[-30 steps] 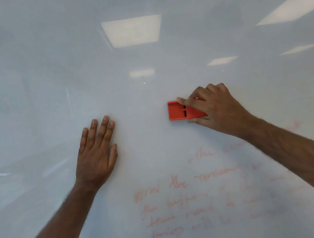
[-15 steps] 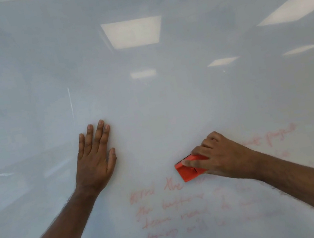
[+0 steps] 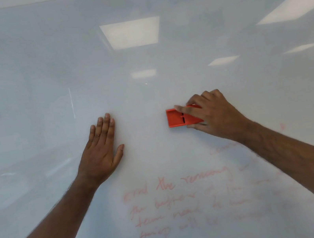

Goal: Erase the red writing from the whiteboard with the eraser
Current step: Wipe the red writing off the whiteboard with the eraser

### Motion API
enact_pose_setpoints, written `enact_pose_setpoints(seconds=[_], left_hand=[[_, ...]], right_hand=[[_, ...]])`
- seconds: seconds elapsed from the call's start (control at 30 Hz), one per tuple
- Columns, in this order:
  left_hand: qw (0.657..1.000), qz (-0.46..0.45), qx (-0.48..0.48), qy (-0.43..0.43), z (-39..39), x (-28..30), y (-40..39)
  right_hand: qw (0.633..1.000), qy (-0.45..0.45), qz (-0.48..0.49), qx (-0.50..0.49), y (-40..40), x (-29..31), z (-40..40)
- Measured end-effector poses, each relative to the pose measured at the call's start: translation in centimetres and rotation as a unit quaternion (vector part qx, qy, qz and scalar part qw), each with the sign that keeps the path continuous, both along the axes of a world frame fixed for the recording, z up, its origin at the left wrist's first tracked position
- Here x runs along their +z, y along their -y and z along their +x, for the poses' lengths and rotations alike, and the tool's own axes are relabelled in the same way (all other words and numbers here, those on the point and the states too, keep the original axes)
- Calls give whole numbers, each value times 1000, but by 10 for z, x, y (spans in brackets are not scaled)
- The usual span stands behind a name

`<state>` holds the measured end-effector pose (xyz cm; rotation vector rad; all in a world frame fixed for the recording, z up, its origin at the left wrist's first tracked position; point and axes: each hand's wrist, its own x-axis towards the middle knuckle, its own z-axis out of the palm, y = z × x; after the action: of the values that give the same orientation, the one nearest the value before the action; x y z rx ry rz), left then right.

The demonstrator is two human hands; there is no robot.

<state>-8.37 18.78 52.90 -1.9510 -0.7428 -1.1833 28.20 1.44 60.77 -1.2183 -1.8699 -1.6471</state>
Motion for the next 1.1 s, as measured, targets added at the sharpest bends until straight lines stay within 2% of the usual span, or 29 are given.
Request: enact_pose_setpoints(seconds=[0.1,0.23,0.47,0.7,0.97,1.1], left_hand=[[1000,-6,-1,19,18,8,6],[999,-3,-2,36,31,9,10],[1000,8,6,29,37,3,8],[1000,2,9,27,48,1,16],[999,2,4,34,75,8,26],[999,-2,-1,51,93,12,31]], right_hand=[[1000,-2,-4,7,-8,-7,-14],[999,39,-20,12,-10,-32,-15],[989,113,-91,8,10,-90,21],[989,124,-85,-6,33,-78,60],[1000,2,-8,-11,35,-19,68],[999,-46,8,3,24,-11,51]])
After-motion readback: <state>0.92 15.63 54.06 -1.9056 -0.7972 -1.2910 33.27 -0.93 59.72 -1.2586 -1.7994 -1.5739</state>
